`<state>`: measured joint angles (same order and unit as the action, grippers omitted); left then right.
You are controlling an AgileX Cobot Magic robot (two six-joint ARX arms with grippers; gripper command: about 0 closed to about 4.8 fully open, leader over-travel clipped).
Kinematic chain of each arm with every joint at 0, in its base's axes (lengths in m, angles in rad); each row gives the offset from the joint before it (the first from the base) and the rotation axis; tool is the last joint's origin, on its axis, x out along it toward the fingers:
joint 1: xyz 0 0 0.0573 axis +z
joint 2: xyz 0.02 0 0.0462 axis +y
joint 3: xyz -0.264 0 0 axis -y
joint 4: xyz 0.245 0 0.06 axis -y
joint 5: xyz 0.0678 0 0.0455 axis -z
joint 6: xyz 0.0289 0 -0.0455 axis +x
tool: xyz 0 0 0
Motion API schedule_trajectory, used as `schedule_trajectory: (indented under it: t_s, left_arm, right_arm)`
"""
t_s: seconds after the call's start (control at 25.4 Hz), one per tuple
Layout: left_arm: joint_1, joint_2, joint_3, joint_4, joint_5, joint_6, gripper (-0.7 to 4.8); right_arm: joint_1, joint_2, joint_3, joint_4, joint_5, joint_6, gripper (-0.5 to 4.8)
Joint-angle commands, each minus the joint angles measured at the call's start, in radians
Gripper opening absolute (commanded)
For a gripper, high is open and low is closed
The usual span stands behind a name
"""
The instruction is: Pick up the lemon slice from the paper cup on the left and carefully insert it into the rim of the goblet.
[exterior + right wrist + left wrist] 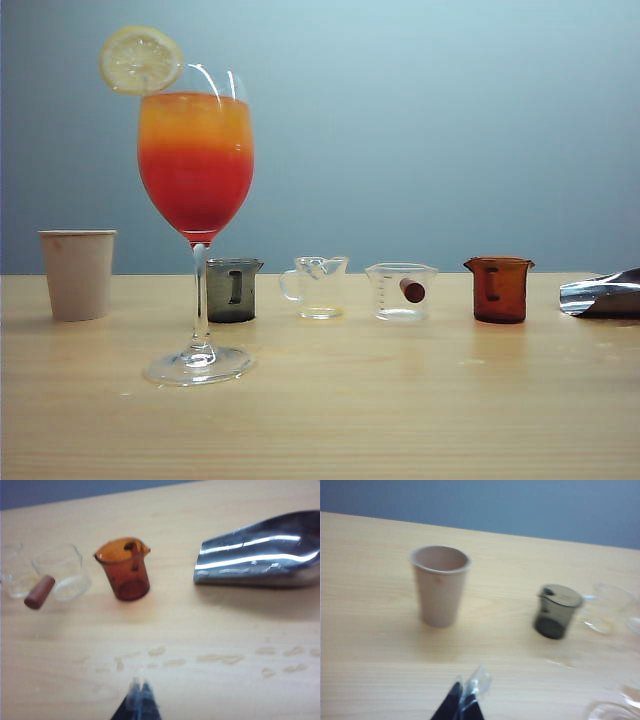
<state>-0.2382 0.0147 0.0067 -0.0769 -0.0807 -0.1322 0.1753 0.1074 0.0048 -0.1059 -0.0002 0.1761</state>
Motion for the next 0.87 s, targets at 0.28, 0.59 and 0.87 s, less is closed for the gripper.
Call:
schedule_trajectory:
  t_s: [0.28,0.59,0.87]
  left_arm:
    - [0.307,-0.013,0.002,-0.005,-0.032,-0.006,-0.04]
    - [0.188,-0.013,0.003,-0.005,-0.096,-0.006,-0.04]
    - [0.191,-0.013,0.003,-0.004,-0.096,-0.006,-0.04]
  right_arm:
    - [-0.090,-0.106,-0.004,0.012,0.002,0.000,0.00]
    - [-0.113,-0.106,-0.004,0.005,-0.002,0.000,0.00]
    - [-0.137,-0.106,-0.004,0.005,0.001,0.000,0.00]
